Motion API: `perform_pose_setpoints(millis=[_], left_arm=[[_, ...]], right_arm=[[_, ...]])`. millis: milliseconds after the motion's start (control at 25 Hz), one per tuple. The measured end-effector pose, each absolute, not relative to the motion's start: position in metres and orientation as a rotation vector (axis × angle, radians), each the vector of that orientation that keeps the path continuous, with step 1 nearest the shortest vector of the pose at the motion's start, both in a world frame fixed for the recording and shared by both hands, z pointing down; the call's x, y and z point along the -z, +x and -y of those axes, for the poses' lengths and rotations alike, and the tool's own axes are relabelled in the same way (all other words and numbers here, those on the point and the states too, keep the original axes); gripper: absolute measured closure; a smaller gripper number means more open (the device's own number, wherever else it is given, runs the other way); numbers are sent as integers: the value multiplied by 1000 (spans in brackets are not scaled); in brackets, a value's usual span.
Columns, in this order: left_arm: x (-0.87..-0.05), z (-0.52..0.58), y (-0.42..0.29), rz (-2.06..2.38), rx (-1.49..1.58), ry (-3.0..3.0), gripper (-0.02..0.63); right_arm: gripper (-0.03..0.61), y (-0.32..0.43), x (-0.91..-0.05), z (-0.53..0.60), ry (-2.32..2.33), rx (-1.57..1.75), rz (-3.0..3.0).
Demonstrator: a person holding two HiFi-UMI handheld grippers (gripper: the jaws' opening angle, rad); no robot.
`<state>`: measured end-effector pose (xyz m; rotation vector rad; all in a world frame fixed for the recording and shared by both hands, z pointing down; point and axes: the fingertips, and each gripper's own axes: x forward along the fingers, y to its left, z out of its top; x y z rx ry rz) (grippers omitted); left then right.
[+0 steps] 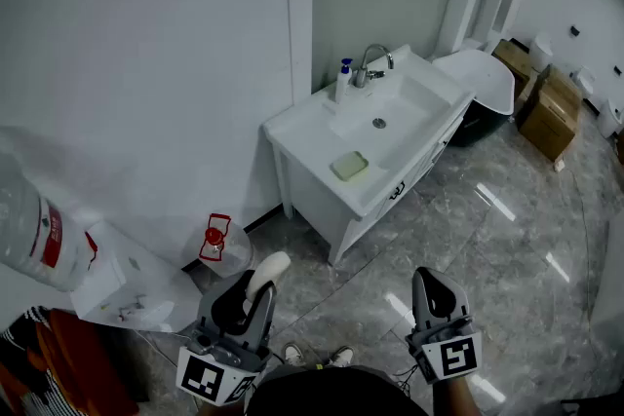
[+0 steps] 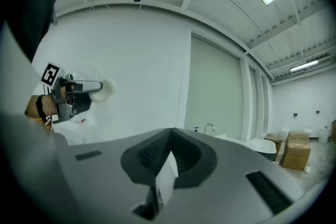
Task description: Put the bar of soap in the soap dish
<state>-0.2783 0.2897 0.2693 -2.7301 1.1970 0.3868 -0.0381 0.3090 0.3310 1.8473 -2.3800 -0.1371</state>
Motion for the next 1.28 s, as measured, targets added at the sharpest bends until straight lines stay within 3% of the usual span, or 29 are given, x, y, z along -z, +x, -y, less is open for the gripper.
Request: perform_pose_setpoints(millis=[880,1280], left_arm=[[-263,-304,-213,-1182,-375,-2667,503],[-263,-247,-189,-1100,-401,-2693,503]], right_arm=[[568,23,-351,-329,1838,67,2468],[568,41,-360,-294,1899,44,2410]])
